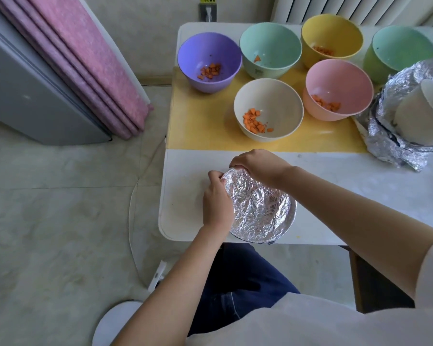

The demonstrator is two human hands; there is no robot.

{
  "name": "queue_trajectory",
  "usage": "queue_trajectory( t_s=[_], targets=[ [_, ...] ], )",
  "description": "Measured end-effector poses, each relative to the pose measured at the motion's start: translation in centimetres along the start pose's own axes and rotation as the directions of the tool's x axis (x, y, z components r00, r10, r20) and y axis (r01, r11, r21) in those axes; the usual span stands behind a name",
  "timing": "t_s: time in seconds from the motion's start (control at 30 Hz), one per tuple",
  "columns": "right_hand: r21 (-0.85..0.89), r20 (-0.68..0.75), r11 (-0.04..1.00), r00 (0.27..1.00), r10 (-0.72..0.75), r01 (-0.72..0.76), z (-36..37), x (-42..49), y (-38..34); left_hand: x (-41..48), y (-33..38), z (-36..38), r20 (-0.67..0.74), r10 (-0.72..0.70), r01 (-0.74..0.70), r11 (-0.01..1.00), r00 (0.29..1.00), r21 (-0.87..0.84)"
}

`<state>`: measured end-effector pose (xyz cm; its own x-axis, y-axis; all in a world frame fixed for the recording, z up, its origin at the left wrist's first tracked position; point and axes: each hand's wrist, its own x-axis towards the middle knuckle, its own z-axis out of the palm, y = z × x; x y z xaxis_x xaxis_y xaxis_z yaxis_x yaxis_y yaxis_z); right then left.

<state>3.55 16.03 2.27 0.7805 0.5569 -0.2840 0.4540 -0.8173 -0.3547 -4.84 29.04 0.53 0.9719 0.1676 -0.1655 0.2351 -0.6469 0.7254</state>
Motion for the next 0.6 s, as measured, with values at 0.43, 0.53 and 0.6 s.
queue_trajectory(
  t_s=[0.43,0.53,0.6],
  targets=[
    [-0.135,0.125,0.983,0.986,-0.110,0.126,-0.6,0.1,-0.3,0.2,0.4,0.2,0.022,0.035,-0.038,0.986,0.999,0.165],
    [-0.187,0.133,0.972,0.984,-0.117,0.141,-1.1,0.5,-0.4,0.2,0.5,0.3,0.023,0.045,-0.049,0.982,0.999,0.183],
    [-0.217,0.130,0.962,0.982,-0.140,0.166,-1.3,0.5,-0.5,0.2,0.4,0.4,0.016,0.052,-0.054,0.978,0.999,0.202]
  ],
)
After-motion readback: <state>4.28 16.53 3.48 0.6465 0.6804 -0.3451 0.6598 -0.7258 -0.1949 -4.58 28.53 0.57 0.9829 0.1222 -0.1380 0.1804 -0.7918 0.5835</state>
